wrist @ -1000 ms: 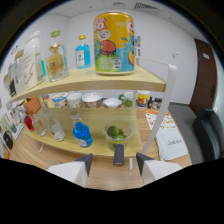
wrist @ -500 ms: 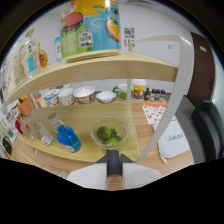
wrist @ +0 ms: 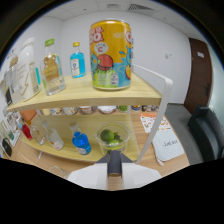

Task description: Make me a cup of Mojito.

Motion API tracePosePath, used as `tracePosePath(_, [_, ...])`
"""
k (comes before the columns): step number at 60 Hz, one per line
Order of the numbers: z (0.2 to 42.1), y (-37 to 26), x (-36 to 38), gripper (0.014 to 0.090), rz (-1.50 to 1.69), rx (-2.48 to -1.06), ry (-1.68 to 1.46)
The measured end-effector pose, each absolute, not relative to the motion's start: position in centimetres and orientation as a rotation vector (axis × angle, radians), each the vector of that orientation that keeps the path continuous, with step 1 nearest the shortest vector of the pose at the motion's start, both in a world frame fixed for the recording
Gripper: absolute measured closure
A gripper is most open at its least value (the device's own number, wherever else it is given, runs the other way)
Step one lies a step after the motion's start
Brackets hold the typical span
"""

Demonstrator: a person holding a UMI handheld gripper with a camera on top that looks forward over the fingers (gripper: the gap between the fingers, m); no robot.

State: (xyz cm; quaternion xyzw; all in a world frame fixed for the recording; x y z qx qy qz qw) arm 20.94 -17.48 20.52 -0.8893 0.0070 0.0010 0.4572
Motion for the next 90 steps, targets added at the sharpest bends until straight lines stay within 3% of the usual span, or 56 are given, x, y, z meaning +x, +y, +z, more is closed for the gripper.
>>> tracePosePath(11, [22.5, -21.0, 18.6, 0.0888, 0.026, -2.15, 0.032])
tracePosePath(32, [17.5, -26.4, 13.1, 0.0889, 0.037, -2.2, 0.089])
tracePosePath(44, [17.8, -25.9, 11.5, 0.0889, -0.107, -2.16, -0.052])
tracePosePath(53, [20.2, -24.6, 12.1, 0.089, -0.43, -2.028, -0.362])
tracePosePath(64, [23.3, -23.5, 11.1, 0.089, -0.794, -1.757, -0.817])
tracePosePath(80, [23.3, -21.7, 8.6, 0.0891, -1.087, -1.373, -1.355])
tracePosePath(90, [22.6, -20.9, 8.8, 0.0891, -1.179, -1.271, -1.499])
